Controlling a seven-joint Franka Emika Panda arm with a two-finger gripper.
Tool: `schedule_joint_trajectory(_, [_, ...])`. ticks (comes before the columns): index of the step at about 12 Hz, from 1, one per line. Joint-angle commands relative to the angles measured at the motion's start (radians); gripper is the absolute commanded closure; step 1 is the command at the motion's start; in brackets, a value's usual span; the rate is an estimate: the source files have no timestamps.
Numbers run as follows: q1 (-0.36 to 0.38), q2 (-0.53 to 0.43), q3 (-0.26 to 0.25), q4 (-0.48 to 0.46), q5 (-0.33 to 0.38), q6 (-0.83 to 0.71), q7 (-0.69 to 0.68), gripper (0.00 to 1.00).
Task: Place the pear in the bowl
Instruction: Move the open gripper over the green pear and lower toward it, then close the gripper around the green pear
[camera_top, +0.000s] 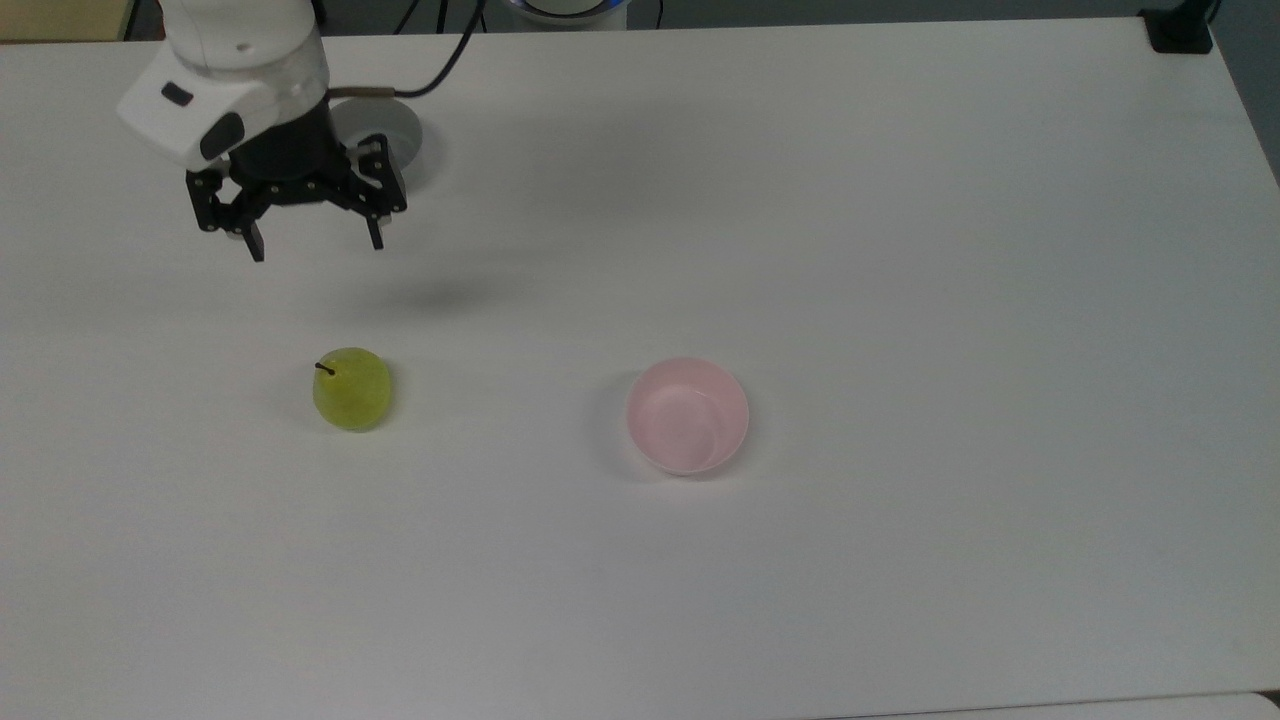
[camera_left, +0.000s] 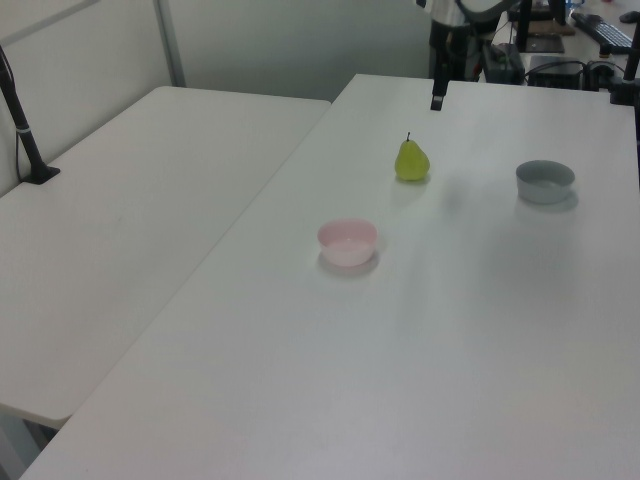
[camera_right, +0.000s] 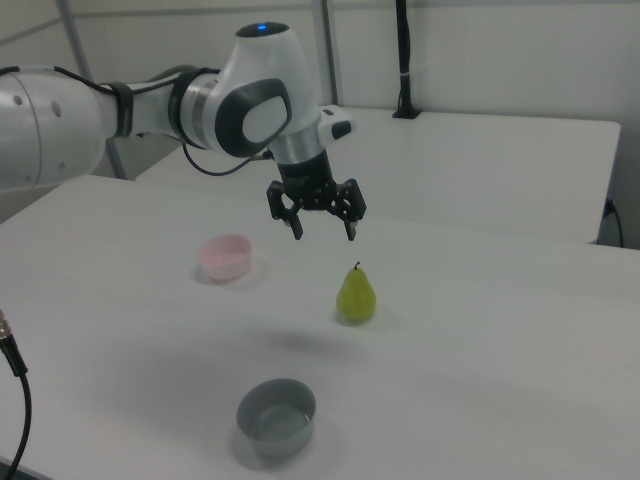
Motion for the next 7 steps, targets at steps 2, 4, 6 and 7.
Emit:
schedule_joint_trajectory(2, [0.007,0.092,-0.008,0.014,-0.008,0.13,0.102,0.0])
schedule_joint_trajectory(4, [0.006,0.134,-0.011,0.014,-0.011,0.188,0.124,0.0])
schedule_joint_trajectory(6, [0.006,0.169,-0.012,0.014,-0.016,0.22,0.124,0.0])
schedule_joint_trajectory(7, [0.007,0.175,-0.015,0.012,-0.019,0.236,0.124,0.0])
